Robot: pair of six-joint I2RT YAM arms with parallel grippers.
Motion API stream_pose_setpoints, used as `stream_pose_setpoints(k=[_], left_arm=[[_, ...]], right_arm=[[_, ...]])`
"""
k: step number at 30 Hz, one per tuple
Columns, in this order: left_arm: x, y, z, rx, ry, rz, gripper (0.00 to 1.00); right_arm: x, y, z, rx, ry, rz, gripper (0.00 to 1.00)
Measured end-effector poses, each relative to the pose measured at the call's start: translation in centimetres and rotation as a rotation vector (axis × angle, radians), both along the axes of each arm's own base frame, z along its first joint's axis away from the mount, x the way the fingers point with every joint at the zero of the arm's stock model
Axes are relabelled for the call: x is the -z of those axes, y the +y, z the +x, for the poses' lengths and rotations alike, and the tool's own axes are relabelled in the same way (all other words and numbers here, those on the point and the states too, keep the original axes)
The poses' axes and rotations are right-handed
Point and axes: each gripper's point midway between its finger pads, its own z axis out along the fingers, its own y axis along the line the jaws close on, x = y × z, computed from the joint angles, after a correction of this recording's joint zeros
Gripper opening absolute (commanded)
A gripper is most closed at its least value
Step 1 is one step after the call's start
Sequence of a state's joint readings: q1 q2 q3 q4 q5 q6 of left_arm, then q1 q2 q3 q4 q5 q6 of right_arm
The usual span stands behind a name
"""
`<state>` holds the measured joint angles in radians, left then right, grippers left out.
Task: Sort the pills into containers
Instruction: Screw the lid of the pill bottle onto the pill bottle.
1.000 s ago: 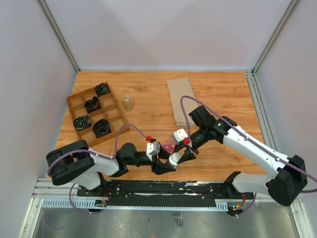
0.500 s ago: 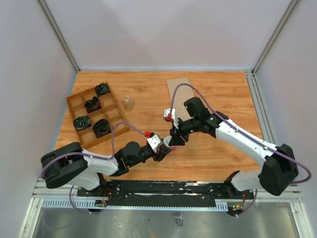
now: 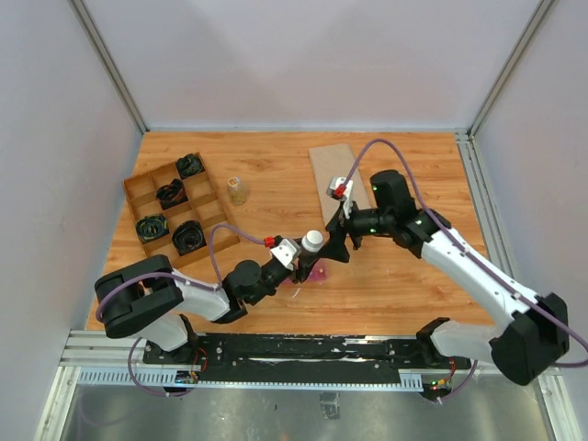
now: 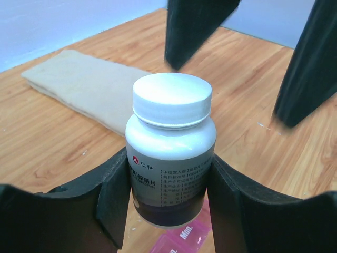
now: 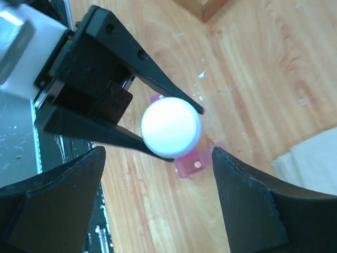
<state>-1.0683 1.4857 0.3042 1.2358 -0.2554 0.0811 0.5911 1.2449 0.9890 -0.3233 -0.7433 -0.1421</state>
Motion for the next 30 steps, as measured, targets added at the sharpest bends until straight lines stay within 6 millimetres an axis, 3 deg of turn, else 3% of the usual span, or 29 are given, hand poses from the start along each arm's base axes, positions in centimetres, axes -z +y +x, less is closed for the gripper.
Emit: stream_pose_setpoints(k=[3,7,11,17,20,24,30], left_arm=[[-0.1,0.5,-0.6,0.012,-0.003,-0.034,0.0],[1.2,1.5,-1.9,0.049,0.026,-0.038,0.0],[0.3,0.9,-4.1,0.168,0.04,-0.085,0.0],[-2.4,-2.0,-9.4,0.506,0.058,-0.147,0.0],[-2.7,-2.8,-11.4,0.631,0.069,-0.133,0.0],[-1.8,-3.5,-12.7,0.729,0.103,-0.079,0.0],[-1.6,-4.7,-12.8,0.796,0.124,-0.034,0.0]], right_arm=[[-3.0,-1.7,-0.2,0.0,-0.069,0.069,0.99],[-6.3,-3.2,-1.3,-0.034,-0.173,0.15,0.99],[-7.3,-3.5,-3.6,-0.168,-0.22,0.206,0.99],[-7.4,-3.7,-8.5,-0.454,-0.302,0.307,0.99],[-7.1,-4.1,-10.0,-0.549,-0.381,0.341,0.99],[-6.1,-4.1,-10.7,-0.611,-0.418,0.346,0.99],[-3.0,-3.1,-11.5,-0.695,-0.339,0.281,0.84]])
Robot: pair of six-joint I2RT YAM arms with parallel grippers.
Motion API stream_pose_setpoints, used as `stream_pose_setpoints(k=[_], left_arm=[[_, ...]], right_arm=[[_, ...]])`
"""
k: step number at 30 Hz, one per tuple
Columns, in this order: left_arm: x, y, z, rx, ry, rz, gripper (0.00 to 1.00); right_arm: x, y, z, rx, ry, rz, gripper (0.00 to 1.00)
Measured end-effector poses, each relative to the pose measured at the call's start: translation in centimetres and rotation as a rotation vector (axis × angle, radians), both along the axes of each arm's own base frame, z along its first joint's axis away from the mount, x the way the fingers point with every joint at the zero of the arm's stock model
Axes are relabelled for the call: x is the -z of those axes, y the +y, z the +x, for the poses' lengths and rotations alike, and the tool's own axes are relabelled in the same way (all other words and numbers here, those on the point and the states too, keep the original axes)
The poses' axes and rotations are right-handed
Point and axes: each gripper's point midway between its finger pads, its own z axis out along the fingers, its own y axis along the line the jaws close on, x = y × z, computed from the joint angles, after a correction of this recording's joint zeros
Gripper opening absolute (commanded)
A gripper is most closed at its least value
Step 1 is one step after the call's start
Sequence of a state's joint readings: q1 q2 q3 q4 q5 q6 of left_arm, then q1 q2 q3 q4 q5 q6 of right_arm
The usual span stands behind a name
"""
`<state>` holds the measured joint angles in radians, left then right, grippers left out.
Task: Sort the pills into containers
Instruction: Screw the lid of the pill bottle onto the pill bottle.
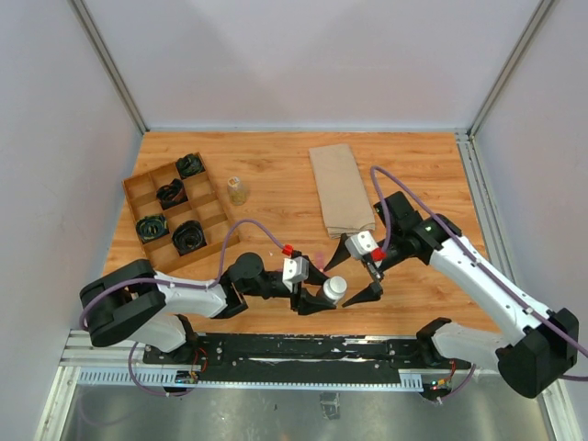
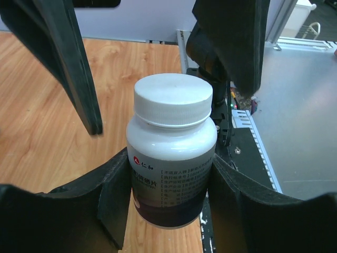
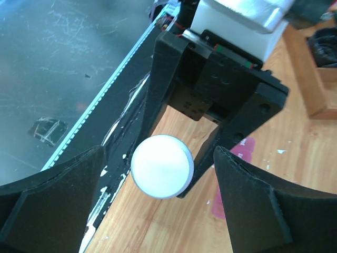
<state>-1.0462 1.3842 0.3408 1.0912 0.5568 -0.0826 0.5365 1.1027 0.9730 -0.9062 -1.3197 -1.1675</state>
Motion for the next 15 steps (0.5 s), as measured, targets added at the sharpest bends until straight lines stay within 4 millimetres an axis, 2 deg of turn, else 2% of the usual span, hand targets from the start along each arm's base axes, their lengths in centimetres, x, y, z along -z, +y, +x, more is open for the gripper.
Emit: stream_pose_setpoints(k=[5,11,15], left_arm=[[0.5,-0.2,-0.2,0.023,0.006,0.022,0.0],[0.6,-0.1,-0.4,0.035,0.007,0.026,0.0],[0.6,-0.1,-0.5,0.039,0.009,0.024,0.0]], right_arm=[[2.0,0.3,-0.4,-0.03,0.019,-0.084,0.77],[2.2,0.2,-0.3,-0.02,0.007,-0.101,0.69],[1.9,0.3,-0.1,-0.006,0.004,-0.1,0.6]])
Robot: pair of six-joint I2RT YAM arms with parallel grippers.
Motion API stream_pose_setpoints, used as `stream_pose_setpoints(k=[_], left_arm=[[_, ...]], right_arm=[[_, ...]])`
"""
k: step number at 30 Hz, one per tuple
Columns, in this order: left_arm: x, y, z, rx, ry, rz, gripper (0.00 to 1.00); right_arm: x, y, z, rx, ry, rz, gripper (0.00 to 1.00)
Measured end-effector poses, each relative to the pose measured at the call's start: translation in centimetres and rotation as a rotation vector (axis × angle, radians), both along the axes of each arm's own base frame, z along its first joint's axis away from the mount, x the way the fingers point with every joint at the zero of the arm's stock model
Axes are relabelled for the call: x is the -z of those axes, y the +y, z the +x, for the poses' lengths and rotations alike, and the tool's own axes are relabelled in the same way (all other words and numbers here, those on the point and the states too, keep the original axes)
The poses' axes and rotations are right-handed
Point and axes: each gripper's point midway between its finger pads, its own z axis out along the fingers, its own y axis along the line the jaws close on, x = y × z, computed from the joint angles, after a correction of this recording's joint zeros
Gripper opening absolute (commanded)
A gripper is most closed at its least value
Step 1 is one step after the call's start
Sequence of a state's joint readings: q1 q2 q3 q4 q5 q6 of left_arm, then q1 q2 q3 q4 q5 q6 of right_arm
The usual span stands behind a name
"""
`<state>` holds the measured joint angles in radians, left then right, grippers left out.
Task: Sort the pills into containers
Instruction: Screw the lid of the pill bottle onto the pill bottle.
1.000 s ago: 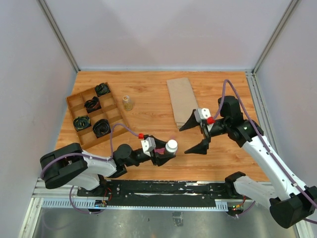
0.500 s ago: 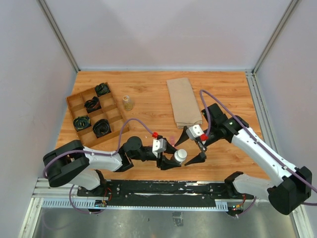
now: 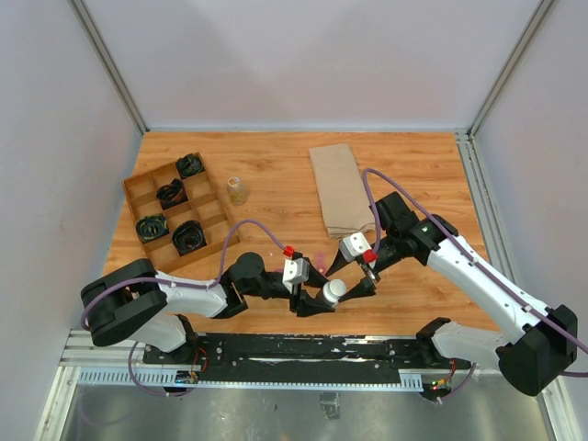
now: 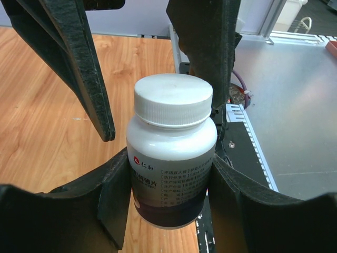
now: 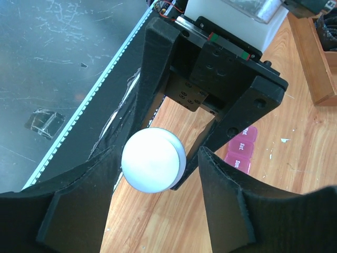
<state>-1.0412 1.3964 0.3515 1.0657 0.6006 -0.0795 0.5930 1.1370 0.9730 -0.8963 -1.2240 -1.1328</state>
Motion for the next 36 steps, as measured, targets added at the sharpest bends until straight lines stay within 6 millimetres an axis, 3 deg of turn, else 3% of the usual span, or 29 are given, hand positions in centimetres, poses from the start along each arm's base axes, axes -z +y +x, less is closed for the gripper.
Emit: stream_pose_setpoints(k=[15,20,28,30,33,36], left_arm=[[-1.0,1.0,0.4,-0.062,0.046,-0.08,0.0],[-0.5,1.3,2.5,-0.214,0.046,-0.071,0.0],[2.1,2.4,8.6,-0.638,0.024,0.068,0.0],[2.6,2.5,9.5,-0.694,0.011,0.091,0.0],[2.8,2.7,10.3,-0.735,-0.006,0.099,0.0],[1.7,2.5,10.4,-0.737,-0.027,0.059,0.0]], right_arm=[[-0.8,0.8,0.8,0.073,0.077,-0.017,0.29],[-0.1,1.5,2.7,0.183,0.143,-0.079,0.22],[2.3,2.7,8.2,0.48,0.257,-0.217,0.17],[2.6,2.8,9.0,0.533,0.269,-0.234,0.26],[2.6,2.6,9.7,0.584,0.283,-0.237,0.72],[1.6,1.8,10.0,0.616,0.297,-0.21,0.93]])
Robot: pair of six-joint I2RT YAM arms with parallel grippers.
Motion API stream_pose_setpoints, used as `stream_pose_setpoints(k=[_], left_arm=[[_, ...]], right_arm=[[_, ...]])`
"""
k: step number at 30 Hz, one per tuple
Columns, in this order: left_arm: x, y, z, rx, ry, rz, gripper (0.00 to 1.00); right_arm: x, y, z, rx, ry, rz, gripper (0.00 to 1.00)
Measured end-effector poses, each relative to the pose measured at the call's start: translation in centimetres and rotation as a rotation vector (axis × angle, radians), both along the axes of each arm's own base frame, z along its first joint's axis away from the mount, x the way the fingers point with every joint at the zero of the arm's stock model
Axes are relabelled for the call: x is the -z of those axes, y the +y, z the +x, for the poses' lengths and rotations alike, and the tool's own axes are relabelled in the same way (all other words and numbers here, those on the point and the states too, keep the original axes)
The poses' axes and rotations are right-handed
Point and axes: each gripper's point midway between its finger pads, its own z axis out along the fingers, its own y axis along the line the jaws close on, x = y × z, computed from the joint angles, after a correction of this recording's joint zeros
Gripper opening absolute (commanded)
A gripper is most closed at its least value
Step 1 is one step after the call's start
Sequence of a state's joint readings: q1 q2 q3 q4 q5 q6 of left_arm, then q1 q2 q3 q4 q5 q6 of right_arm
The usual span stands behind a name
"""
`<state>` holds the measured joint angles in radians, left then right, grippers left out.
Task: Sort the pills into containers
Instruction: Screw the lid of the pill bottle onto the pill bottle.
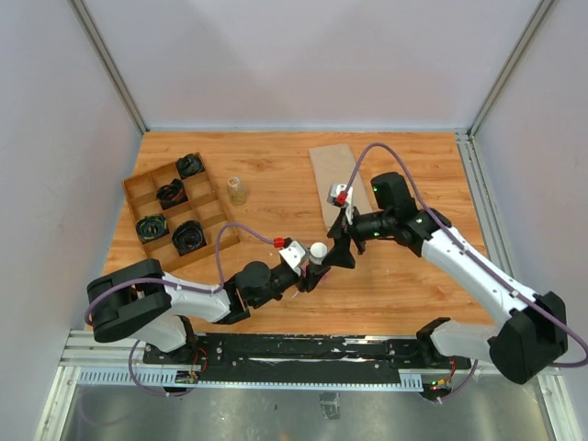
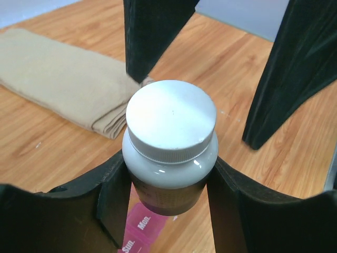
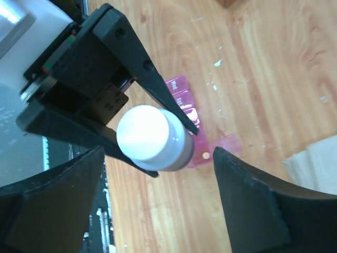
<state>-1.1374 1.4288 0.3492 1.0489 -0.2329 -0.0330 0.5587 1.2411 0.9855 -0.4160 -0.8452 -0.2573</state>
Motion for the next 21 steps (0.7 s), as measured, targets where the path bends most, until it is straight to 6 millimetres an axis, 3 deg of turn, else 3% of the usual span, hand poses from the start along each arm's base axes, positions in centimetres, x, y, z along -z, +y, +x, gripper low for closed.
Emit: stream_pose_setpoints(k=[2,5,10,13,16,21], left_arm=[[-0.8,-0.1,-0.3,0.022,-0.021,-0.03,0.0],[-1.1,-0.4,-1.7,0.101,-0.031,-0.049,0.0],[-1.0,-1.9,-6.1,0.361,-0.024,-0.05,0.0],[-1.3,-2.3,-8.6,0.503,-0.023,-0.054,0.0],[-1.3,-2.3,-10.1,0.586,-0.015,-0.043,0.0],[-0.9,-2.5,-11.3,0.659,0.005,-0.019,0.0]], right_arm=[[-1.3,-0.8,0.0,0.006,-0.034,0.036,0.99],[-4.0,-1.8,-0.8,-0.016,-0.13,0.111,0.99],[-7.2,-2.4,-3.5,-0.153,-0.28,0.221,0.99],[-6.8,-2.6,-5.6,-0.296,-0.324,0.263,0.99],[-4.8,-3.0,-7.7,-0.434,-0.333,0.278,0.99],[-2.2,-3.0,-9.2,-0.538,-0.281,0.267,0.96]])
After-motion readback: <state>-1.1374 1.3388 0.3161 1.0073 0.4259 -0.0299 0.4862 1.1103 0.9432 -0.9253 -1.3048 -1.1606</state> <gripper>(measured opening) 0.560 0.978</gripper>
